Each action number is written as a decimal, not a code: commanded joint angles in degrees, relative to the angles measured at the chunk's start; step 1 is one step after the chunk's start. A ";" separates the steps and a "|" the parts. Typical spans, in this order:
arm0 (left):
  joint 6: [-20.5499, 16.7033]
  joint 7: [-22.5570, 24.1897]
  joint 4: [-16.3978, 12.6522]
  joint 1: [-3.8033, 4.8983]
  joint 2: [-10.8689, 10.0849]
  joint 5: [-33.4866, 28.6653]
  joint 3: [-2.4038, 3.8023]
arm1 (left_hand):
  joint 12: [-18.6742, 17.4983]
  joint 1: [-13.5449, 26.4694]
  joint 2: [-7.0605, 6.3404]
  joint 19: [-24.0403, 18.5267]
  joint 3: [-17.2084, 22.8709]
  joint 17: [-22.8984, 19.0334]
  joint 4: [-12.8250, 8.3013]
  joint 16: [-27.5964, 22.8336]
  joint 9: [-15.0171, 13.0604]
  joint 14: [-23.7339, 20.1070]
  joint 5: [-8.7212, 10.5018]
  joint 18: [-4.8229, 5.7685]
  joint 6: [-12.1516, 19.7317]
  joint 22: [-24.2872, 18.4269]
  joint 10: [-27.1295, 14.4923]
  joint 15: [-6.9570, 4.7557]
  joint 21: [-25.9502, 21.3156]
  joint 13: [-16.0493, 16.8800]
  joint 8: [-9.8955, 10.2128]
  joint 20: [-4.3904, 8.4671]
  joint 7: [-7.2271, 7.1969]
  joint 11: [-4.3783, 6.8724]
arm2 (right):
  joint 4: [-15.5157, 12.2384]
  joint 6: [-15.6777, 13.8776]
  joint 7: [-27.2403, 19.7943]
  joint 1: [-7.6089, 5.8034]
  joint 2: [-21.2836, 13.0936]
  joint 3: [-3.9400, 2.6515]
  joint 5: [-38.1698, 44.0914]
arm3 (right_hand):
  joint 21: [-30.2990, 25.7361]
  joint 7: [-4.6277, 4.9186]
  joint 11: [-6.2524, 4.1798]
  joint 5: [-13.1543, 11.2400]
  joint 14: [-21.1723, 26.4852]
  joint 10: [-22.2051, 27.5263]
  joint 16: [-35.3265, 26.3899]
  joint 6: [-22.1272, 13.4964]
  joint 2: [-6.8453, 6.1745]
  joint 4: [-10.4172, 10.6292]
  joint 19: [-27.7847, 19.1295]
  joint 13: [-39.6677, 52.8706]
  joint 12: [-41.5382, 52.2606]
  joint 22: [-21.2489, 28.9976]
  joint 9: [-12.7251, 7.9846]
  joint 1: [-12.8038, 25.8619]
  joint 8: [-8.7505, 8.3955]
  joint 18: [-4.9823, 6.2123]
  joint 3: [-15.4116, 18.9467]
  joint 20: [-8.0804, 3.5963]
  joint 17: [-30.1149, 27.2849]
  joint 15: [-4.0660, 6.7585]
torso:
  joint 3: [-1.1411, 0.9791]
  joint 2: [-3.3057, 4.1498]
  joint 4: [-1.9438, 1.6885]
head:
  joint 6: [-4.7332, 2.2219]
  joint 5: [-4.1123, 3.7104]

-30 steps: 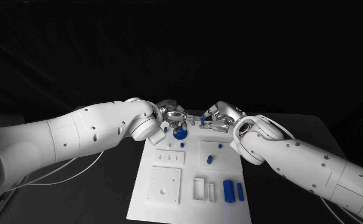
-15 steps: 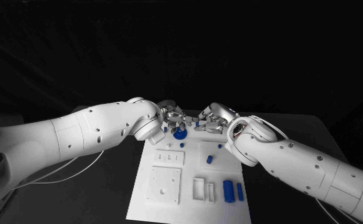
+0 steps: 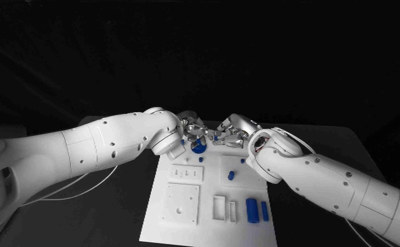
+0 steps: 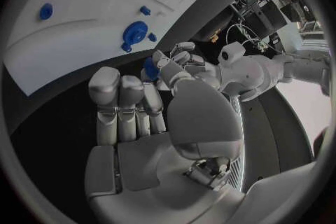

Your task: Assemble the parts on the task board

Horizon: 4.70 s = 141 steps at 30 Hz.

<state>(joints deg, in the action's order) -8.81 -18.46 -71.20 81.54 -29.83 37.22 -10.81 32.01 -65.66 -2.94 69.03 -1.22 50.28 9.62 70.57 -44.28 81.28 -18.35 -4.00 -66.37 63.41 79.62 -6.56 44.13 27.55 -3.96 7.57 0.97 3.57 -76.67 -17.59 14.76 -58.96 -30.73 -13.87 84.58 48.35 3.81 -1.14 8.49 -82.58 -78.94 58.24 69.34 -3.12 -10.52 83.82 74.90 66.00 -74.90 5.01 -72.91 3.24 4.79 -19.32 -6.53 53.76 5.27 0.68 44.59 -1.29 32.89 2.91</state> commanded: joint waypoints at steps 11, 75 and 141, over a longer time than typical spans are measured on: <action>-0.63 -0.96 0.15 0.03 0.41 1.59 0.05 | 0.33 -0.53 1.50 1.08 -1.49 -0.41 -1.79 0.13 0.45 0.12 0.17 0.61 0.42 2.48 -0.57 0.00 -2.17 -0.02 0.26 0.03 0.00 -0.13 | -0.78 0.99 0.51 0.01 0.36 0.11 1.26 | -0.15 -0.32 -0.31 0.62 0.04 0.23 -0.44 0.67 0.24 -0.03 3.65 3.13 -0.41 -3.93 0.89 0.35 0.39 -0.87 -0.17 -0.35 0.06 0.38 | -0.11 0.00 0.00 | -0.15 0.10; 3.05 -3.28 1.10 -0.12 -0.01 -2.89 0.06 | -4.47 0.88 4.80 3.43 14.48 3.77 -19.01 2.14 -10.08 1.27 -25.88 1.01 -3.56 11.76 5.21 -0.62 -9.88 -1.77 0.23 0.45 -1.38 0.75 | -0.01 -0.49 0.55 0.04 0.04 0.15 0.99 | -3.21 2.28 1.15 0.04 0.31 3.94 -2.07 -10.12 -5.15 8.50 3.42 -1.64 -7.00 -2.80 -1.04 0.84 0.43 0.50 7.07 1.16 -0.87 -1.12 | -0.09 0.02 -0.03 | 0.29 -0.12; 0.13 -9.87 -7.50 -7.39 -8.13 23.10 -2.96 | -4.90 1.74 4.58 4.12 14.63 4.03 -20.58 2.47 -8.72 1.65 -27.57 0.59 -4.98 12.52 6.69 -0.50 -10.44 -1.46 0.24 0.02 -1.59 0.64 | 7.17 -5.32 -1.88 -4.69 -6.02 -7.78 -9.88 | -5.82 2.49 1.02 9.90 0.29 5.20 -3.65 -10.38 -5.34 5.46 3.41 -4.59 -7.48 -2.43 -1.14 1.59 0.34 0.76 2.87 1.13 -0.79 -1.03 | -0.80 -2.17 0.24 | 6.93 1.58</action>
<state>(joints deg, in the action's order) -8.38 -28.46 -78.70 74.20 -38.12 58.91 -13.80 26.91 -63.61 1.19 72.80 6.29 54.36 -3.43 72.78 -53.10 82.50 -45.69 -3.46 -67.87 74.91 84.36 -6.93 33.82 26.10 -3.60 7.67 2.40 3.99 -69.52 -22.78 12.88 -63.60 -36.83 -21.60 74.73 42.59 6.32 0.01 18.19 -81.88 -73.72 54.92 58.56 -8.60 -5.15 84.04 70.36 58.53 -74.93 3.95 -71.93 3.93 5.22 -16.16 -5.31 52.91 4.19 -0.10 42.41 -1.00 39.73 4.50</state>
